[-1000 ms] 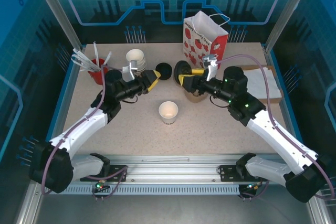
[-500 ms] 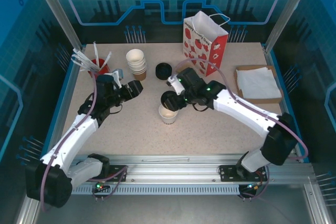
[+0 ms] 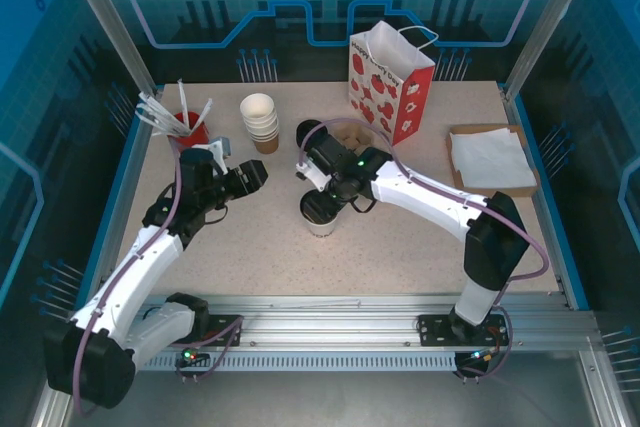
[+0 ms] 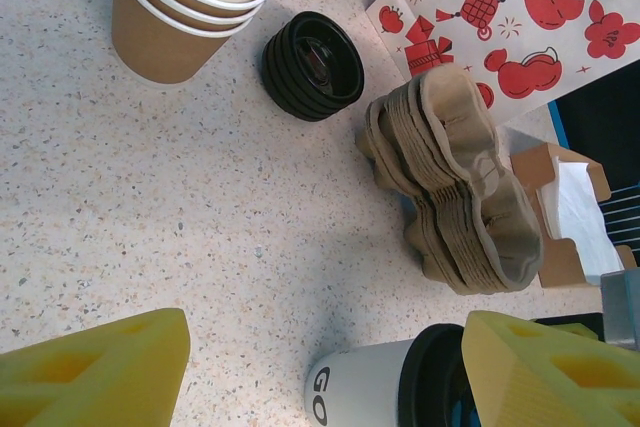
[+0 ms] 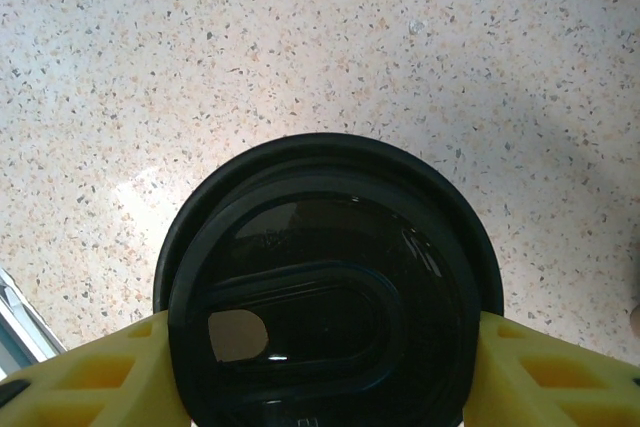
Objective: Pack the takeout coffee
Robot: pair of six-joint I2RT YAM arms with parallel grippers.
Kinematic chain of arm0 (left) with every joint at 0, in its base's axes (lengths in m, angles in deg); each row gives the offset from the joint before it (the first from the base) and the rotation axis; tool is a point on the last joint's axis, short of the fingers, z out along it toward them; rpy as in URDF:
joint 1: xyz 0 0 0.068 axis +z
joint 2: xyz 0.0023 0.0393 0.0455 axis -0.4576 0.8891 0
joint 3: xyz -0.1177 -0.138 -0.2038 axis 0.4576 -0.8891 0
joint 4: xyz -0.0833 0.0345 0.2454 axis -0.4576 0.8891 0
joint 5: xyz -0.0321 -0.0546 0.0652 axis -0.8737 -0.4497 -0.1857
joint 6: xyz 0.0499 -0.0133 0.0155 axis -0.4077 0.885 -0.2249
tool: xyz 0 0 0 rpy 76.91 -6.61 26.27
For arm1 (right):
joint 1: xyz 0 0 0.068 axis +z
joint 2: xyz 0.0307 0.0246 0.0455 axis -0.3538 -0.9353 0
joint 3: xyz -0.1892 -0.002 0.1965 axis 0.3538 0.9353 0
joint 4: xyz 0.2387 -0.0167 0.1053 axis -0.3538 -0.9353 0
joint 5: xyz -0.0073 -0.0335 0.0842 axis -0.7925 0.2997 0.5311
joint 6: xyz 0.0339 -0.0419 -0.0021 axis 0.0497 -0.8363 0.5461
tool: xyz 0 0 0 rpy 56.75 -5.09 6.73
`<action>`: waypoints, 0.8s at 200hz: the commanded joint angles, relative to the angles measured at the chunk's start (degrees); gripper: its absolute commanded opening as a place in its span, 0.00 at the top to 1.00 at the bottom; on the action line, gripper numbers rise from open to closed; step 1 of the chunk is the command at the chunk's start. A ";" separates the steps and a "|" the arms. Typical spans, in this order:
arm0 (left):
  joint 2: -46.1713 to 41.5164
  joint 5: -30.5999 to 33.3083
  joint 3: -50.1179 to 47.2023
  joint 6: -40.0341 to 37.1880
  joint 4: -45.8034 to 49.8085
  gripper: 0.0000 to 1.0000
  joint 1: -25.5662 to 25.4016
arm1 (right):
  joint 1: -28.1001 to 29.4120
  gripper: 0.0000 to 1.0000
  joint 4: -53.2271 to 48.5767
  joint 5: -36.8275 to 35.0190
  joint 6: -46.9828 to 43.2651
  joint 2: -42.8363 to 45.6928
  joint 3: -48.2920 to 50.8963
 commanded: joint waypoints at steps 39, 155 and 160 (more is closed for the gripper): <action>-1.19 -0.47 -1.24 -1.43 0.08 0.26 0.48 | 1.26 0.40 -3.65 -2.50 -1.59 -0.89 -2.29; -1.30 -1.74 -1.91 -0.77 -0.53 0.25 0.43 | 1.60 0.39 -4.00 -2.35 -1.39 -2.58 -1.20; -1.28 -1.77 -1.96 -0.81 -0.59 0.25 0.43 | 1.55 0.39 -4.16 -2.36 -1.39 -2.55 -1.22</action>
